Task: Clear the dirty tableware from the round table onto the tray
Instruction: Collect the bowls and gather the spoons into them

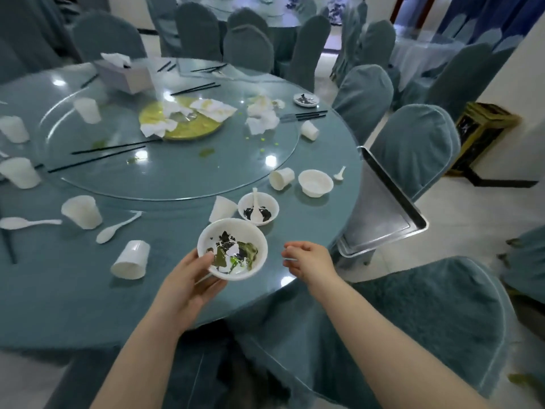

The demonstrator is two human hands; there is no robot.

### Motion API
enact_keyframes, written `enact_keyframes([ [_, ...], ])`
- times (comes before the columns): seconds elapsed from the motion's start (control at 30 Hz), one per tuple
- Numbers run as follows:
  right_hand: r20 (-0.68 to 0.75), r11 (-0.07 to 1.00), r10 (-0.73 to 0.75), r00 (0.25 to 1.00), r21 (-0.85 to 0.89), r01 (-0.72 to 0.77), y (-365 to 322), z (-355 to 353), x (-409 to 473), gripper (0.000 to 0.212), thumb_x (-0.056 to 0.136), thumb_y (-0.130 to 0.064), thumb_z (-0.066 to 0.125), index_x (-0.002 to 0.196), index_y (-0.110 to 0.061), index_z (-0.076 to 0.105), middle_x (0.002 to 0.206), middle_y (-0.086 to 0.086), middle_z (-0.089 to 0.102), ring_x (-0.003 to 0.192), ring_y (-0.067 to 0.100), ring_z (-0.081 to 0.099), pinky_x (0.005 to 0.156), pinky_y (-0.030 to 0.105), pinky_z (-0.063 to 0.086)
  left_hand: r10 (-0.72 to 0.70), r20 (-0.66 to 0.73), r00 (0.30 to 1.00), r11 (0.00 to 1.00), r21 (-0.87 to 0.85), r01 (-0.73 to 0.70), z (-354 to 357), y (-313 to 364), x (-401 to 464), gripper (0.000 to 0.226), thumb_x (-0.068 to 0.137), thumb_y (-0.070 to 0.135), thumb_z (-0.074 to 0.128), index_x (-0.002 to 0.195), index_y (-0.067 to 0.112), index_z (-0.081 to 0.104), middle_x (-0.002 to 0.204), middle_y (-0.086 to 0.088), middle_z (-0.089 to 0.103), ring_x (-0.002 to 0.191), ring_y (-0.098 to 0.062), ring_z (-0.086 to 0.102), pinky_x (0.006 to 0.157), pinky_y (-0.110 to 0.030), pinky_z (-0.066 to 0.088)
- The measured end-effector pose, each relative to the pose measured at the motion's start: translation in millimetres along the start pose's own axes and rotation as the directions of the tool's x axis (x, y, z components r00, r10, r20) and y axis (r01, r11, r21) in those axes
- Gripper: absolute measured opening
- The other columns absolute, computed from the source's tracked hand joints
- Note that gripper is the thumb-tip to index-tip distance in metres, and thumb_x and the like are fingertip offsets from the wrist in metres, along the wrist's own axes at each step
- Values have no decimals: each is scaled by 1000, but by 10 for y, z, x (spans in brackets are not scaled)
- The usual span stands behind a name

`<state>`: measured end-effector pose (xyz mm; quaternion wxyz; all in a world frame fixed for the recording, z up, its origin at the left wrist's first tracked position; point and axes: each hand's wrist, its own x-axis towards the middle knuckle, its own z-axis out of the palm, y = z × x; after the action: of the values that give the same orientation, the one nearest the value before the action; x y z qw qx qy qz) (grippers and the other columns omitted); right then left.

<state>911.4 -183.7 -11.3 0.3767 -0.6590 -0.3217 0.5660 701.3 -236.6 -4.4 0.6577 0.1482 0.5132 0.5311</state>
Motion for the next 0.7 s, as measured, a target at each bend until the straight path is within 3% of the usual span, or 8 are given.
enact_keyframes([
  [0.2,68,970,-80,994,-223,94,-131,-11,702,12,85,-9,62,94,-14,68,81,1,67,66,14,59,64,25,48,35,-154,988,990,-132,-56,85,29,290,16,93,10,53,105,13,62,102,-13,67,90,-23,62,82,-38,51],
  [0.3,38,941,-120,992,-314,126,-187,7,1002,9,85,-9,63,90,-15,69,81,-2,66,69,15,57,73,30,50,18,-202,979,986,-160,-51,43,88,429,13,93,11,54,101,13,62,101,-13,67,89,-23,63,84,-38,53],
  [0.47,56,869,-191,980,-455,195,-363,352,1467,10,81,-13,65,90,-11,70,82,5,70,73,20,65,76,35,53,11,-239,971,987,-155,-49,-86,256,764,13,93,14,54,104,13,62,98,-10,68,86,-21,64,66,-31,58],
  [0.57,57,781,-251,966,-577,237,-456,645,1668,16,81,-17,65,96,-13,69,92,6,71,87,25,65,80,35,52,-9,-249,968,985,-166,-33,-132,386,999,12,94,14,53,102,15,61,94,-8,69,85,-21,64,68,-32,56],
  [0.63,79,677,-267,960,-694,245,-453,815,1793,4,82,-20,61,78,-19,63,81,1,66,84,28,60,71,31,47,-9,-234,972,985,-169,-31,-169,448,1134,11,93,15,53,99,16,62,87,-4,73,81,-19,66,63,-30,58],
  [0.7,85,600,-232,969,-772,211,-421,949,1927,8,84,-22,58,77,-20,55,75,-3,57,80,27,57,64,28,40,-12,-212,977,986,-167,-24,-203,503,1247,13,93,16,54,100,17,64,82,-2,74,78,-16,68,61,-27,58],
])
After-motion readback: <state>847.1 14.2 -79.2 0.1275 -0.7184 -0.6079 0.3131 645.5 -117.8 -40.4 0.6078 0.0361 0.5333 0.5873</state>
